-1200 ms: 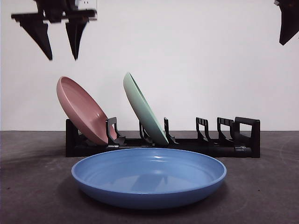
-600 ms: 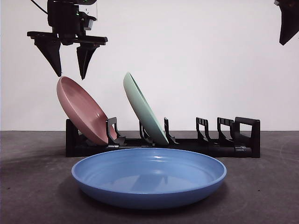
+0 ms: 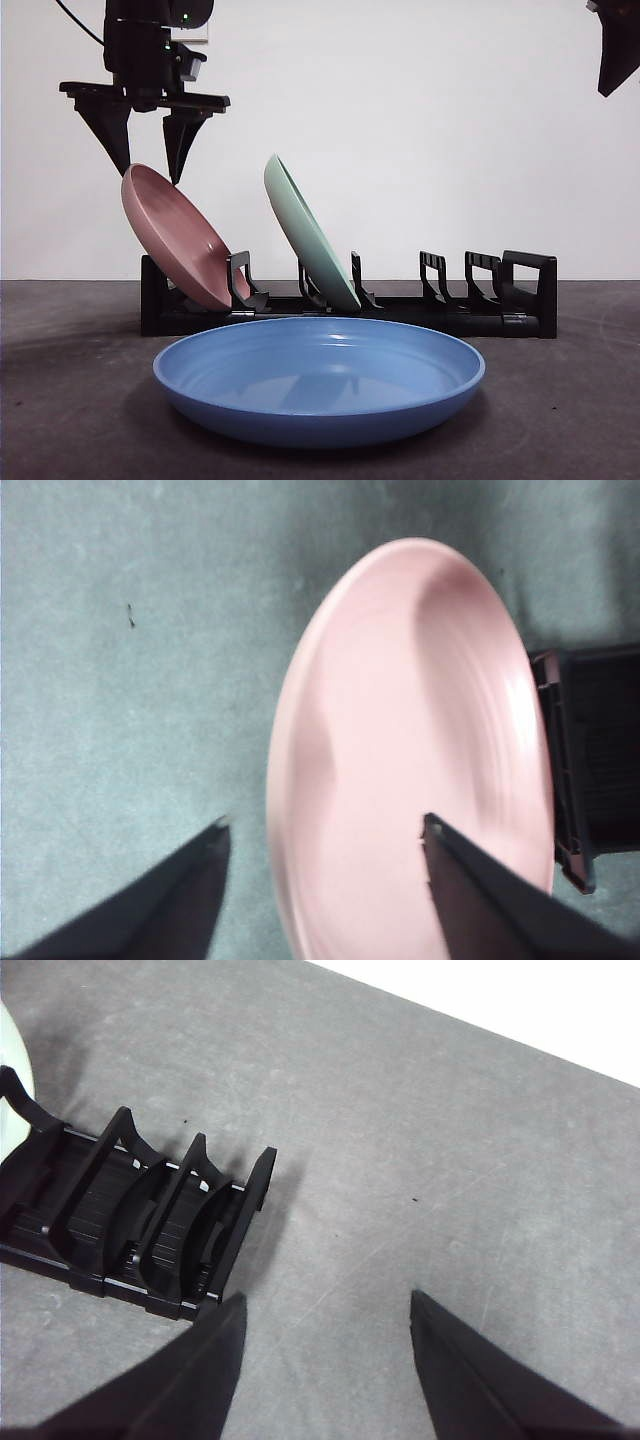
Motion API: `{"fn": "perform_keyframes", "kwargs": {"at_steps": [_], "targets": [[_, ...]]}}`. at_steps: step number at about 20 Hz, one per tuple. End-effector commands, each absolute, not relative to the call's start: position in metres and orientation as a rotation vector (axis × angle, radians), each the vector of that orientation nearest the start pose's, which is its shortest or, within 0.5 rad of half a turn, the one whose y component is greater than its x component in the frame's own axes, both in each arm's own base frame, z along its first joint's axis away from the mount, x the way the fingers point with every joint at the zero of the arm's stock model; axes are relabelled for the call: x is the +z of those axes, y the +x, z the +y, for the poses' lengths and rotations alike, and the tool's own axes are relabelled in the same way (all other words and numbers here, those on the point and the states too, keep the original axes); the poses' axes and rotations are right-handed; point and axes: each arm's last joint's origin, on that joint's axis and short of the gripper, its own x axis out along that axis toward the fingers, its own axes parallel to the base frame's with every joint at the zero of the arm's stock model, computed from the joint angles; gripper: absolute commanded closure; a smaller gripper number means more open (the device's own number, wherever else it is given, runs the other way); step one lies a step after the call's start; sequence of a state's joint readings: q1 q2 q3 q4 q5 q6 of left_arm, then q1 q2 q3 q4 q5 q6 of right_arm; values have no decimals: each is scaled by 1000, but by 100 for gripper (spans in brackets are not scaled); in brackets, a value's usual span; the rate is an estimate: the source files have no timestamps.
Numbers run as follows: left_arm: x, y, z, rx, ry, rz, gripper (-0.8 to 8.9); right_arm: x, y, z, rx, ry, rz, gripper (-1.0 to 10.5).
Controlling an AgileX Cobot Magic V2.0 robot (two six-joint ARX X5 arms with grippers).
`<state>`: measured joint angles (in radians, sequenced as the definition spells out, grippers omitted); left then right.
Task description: Place the plate
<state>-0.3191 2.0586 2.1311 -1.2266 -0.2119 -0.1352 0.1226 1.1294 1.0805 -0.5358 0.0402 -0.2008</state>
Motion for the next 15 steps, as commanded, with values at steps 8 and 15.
{"fn": "perform_keyframes", "kwargs": {"at_steps": [8,15], "targets": [[326,407,-128,7,221,1107,803,340,235,28,134,-225,565,693],[337,402,-130,82,279,1050,803,340,235,28,134,-225,565,692]]}}
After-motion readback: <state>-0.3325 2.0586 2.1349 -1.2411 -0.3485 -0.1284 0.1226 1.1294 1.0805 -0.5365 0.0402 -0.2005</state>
